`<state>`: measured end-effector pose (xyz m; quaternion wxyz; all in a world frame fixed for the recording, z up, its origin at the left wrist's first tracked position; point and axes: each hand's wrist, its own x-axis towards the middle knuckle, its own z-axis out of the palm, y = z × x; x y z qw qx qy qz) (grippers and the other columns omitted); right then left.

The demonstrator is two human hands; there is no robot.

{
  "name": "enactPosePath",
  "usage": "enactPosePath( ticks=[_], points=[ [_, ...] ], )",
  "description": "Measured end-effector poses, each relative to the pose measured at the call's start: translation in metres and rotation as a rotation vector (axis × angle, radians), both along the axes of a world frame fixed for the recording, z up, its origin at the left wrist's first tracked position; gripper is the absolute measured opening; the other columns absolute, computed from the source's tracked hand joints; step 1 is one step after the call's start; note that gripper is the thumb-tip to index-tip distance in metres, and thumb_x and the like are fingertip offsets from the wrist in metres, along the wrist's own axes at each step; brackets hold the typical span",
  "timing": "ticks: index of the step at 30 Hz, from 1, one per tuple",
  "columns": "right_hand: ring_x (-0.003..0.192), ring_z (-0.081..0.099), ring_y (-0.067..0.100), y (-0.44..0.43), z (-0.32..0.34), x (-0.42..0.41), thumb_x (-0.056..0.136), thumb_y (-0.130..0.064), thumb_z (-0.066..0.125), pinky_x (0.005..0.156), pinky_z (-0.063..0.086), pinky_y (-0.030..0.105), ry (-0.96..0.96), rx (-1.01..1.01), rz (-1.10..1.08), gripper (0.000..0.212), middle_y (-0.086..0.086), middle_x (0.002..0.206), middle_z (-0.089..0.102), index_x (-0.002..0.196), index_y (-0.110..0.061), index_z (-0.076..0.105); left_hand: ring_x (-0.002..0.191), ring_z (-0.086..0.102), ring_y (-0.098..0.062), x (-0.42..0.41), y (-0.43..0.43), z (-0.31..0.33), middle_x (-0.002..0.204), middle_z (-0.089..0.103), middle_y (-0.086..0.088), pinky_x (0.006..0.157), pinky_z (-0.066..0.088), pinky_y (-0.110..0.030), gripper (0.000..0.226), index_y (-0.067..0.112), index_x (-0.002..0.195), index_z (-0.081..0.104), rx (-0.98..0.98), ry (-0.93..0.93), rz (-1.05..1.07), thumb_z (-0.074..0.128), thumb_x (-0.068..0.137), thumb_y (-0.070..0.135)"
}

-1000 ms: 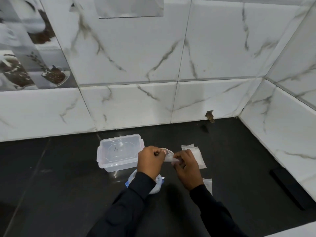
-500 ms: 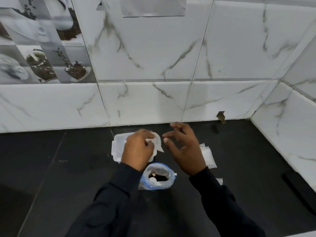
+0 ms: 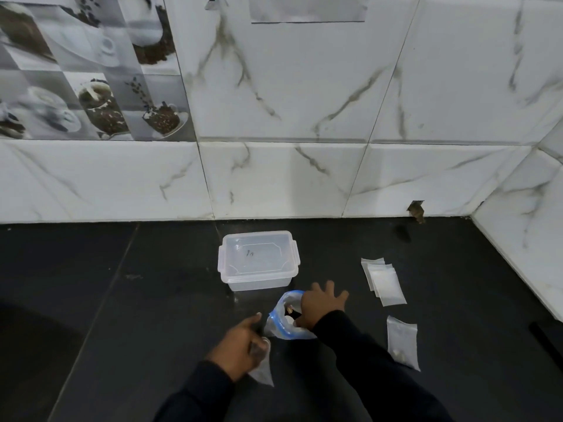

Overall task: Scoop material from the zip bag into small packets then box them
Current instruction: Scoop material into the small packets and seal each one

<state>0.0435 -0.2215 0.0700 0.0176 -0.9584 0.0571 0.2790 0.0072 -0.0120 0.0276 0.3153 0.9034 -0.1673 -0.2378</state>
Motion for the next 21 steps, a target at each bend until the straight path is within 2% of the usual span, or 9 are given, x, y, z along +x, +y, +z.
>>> enactPosePath(
  ticks=[3, 5, 8, 10, 13, 15, 16, 18, 21],
  points=[
    [0.145, 0.013, 0.043, 0.005, -0.010, 0.000, 0.093, -0.049, 0.050, 0.110, 0.012, 0.068, 0.005, -0.078, 0.012, 0.055, 0.009, 0.153, 0.033, 0.141, -0.023, 0.048, 0.130, 0.049, -0.016, 0.000, -0.026, -0.008, 0.142, 0.053, -0.004, 0.101, 0.031, -0.014, 0.034, 0.008, 0.121, 0.067, -0.018, -0.033, 0.013, 0.061, 0.087, 0.009],
    [0.142, 0.018, 0.041, 0.007, -0.015, -0.003, 0.093, -0.043, 0.051, 0.109, 0.014, 0.068, 0.004, -0.114, 0.046, 0.049, 0.008, 0.150, 0.036, 0.138, -0.024, 0.050, 0.121, 0.057, -0.016, 0.003, -0.034, -0.012, 0.134, 0.060, -0.001, 0.093, 0.036, -0.012, 0.039, 0.012, 0.125, 0.064, -0.017, -0.030, 0.071, 0.058, 0.086, 0.009],
    [0.141, 0.021, 0.040, 0.009, -0.020, -0.010, 0.092, -0.028, 0.053, 0.108, 0.015, 0.068, 0.032, -0.111, 0.092, 0.044, 0.009, 0.147, 0.039, 0.135, -0.021, 0.051, 0.108, 0.063, -0.017, 0.006, -0.032, -0.020, 0.120, 0.066, 0.000, 0.080, 0.035, -0.003, 0.035, 0.011, 0.111, 0.068, -0.004, -0.004, 0.126, 0.050, 0.082, 0.005],
    [0.140, 0.025, 0.040, 0.010, -0.022, -0.013, 0.092, -0.024, 0.053, 0.108, 0.019, 0.066, 0.029, -0.077, 0.079, 0.043, 0.009, 0.144, 0.040, 0.135, -0.020, 0.051, 0.104, 0.065, -0.018, 0.007, -0.028, -0.025, 0.115, 0.066, 0.001, 0.079, 0.033, -0.002, 0.033, 0.011, 0.097, 0.073, -0.013, -0.015, 0.147, 0.047, 0.078, 0.003],
    [0.127, 0.046, 0.038, 0.003, -0.014, -0.016, 0.094, -0.024, 0.052, 0.104, 0.037, 0.053, -0.079, 0.027, 0.020, 0.036, 0.011, 0.135, 0.049, 0.129, -0.016, 0.056, 0.090, 0.063, -0.011, 0.007, -0.023, -0.024, 0.096, 0.065, 0.005, 0.071, 0.036, -0.003, 0.026, 0.015, 0.097, 0.070, -0.047, -0.061, 0.177, 0.051, 0.083, 0.005],
    [0.116, 0.059, 0.037, -0.002, -0.004, -0.016, 0.094, -0.019, 0.050, 0.096, 0.047, 0.043, -0.140, 0.085, 0.025, 0.031, 0.014, 0.126, 0.058, 0.122, -0.012, 0.060, 0.079, 0.059, -0.004, 0.010, -0.019, -0.021, 0.087, 0.060, 0.012, 0.071, 0.039, -0.008, 0.029, 0.029, 0.085, 0.066, -0.073, -0.107, 0.178, 0.051, 0.082, 0.005],
    [0.112, 0.062, 0.036, -0.004, -0.001, -0.016, 0.094, -0.018, 0.050, 0.093, 0.049, 0.040, -0.151, 0.094, 0.038, 0.029, 0.014, 0.123, 0.062, 0.120, -0.011, 0.061, 0.077, 0.056, -0.001, 0.012, -0.016, -0.022, 0.085, 0.057, 0.016, 0.073, 0.042, -0.011, 0.035, 0.037, 0.076, 0.060, -0.091, -0.126, 0.177, 0.051, 0.081, 0.004],
    [0.110, 0.064, 0.037, -0.007, 0.006, -0.016, 0.096, -0.023, 0.049, 0.090, 0.050, 0.039, -0.162, 0.089, 0.053, 0.029, 0.016, 0.120, 0.063, 0.118, -0.010, 0.062, 0.082, 0.058, 0.000, 0.016, -0.012, -0.018, 0.092, 0.056, 0.020, 0.079, 0.043, -0.008, 0.035, 0.036, 0.071, 0.059, -0.110, -0.171, 0.171, 0.051, 0.078, 0.003],
    [0.112, 0.061, 0.039, -0.009, 0.005, -0.014, 0.100, -0.031, 0.046, 0.092, 0.048, 0.042, -0.132, 0.061, 0.091, 0.035, 0.019, 0.125, 0.057, 0.124, -0.008, 0.058, 0.096, 0.061, 0.000, 0.023, -0.012, -0.008, 0.107, 0.060, 0.022, 0.085, 0.036, -0.001, 0.030, 0.023, 0.089, 0.074, -0.126, -0.235, 0.175, 0.053, 0.080, 0.003]
  ],
)
